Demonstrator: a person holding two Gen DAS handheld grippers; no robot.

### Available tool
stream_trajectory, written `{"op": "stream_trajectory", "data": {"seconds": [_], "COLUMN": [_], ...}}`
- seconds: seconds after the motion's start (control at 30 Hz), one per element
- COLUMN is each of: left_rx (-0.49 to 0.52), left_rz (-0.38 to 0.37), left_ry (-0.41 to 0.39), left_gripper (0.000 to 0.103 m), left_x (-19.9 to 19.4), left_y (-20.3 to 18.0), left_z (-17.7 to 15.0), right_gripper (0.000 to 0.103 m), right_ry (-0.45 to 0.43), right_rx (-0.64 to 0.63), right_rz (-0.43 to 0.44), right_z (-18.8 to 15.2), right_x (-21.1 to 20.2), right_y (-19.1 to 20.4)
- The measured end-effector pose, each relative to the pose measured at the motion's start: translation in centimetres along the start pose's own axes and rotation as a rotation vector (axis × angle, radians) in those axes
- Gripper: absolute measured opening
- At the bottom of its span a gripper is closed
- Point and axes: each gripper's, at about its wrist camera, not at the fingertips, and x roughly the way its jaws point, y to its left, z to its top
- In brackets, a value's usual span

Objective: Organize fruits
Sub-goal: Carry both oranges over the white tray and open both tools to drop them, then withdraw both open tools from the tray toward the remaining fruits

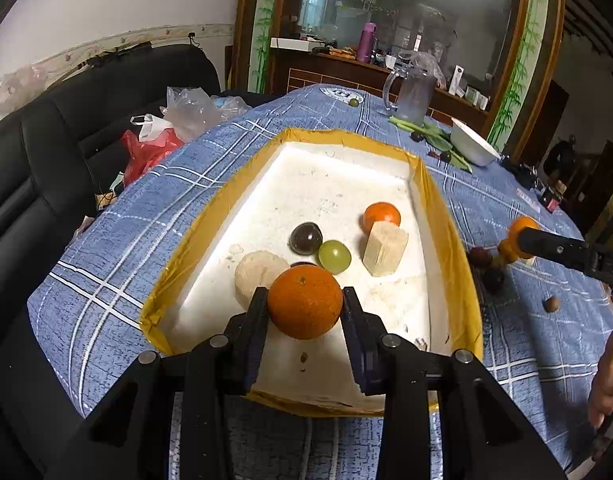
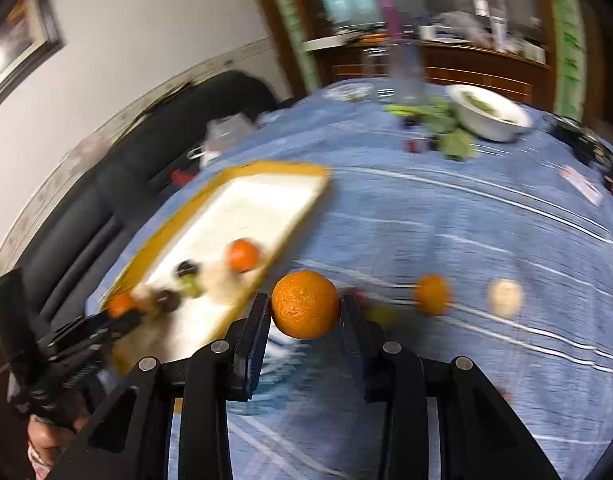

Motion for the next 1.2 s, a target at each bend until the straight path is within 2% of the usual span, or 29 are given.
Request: {"op": "stream_trajectory", "data": {"seconds": [0.17, 0.27, 0.3, 0.33, 0.37, 0.43, 0.5, 0.67, 0.8, 0.87, 0.93, 1.2], "left_rx": [-0.004, -0.026, -0.04, -0.052, -0.068, -0.102, -0.139, -0.205, -0.221, -0.219, -0.215, -0.167], "left_rz": [-0.013, -0.016, -0.023, -0.029, -0.03, -0.013, -0.03, -0.02, -0.03, -0.032, -0.035, -0.022], "left_ry": [0.021, 0.014, 0.009, -0.001, -0.018, -0.05, -0.064, -0.096, -0.084, -0.076, -0.071, -0.098], "left_gripper": [0.035, 0.035, 0.039, 0.048, 0.052, 0.055, 0.057, 0.062, 0.063, 0.064, 0.068, 0.076], "left_x": [1.0, 0.9, 0.7, 0.5, 0.0, -0.9, -1.4, -2.4, -2.3, -2.3, -2.4, -3.9], "left_y": [0.1, 0.6, 0.8, 1.0, 1.4, 2.2, 3.2, 4.8, 4.8, 4.5, 4.2, 1.9], "left_z": [-0.6, -0.5, -0.4, -0.3, -0.3, 0.0, 0.2, 0.4, 0.4, 0.4, 0.5, 0.6], "right_gripper": [0.039, 0.039, 0.039, 0.039, 0.039, 0.039, 0.039, 0.039, 0.041, 0.062, 0.069, 0.069], "right_ry": [0.021, 0.033, 0.039, 0.044, 0.049, 0.063, 0.075, 0.097, 0.104, 0.094, 0.069, 0.001], "right_rx": [-0.126, -0.184, -0.208, -0.224, -0.24, -0.271, -0.295, -0.315, -0.307, -0.303, -0.296, -0.252], "right_rz": [0.027, 0.029, 0.026, 0.022, 0.016, 0.01, -0.001, -0.007, 0.005, 0.004, 0.005, -0.018], "right_z": [-0.7, -1.0, -1.2, -1.1, -1.3, -1.5, -1.8, -2.3, -2.6, -2.5, -2.3, -1.9], "right_x": [2.1, 3.2, 3.7, 4.0, 4.4, 5.1, 5.9, 7.0, 7.0, 6.8, 6.1, 2.1], "right_y": [5.6, 7.6, 8.4, 8.7, 9.2, 10.2, 10.7, 11.1, 11.2, 11.1, 10.8, 7.7]}}
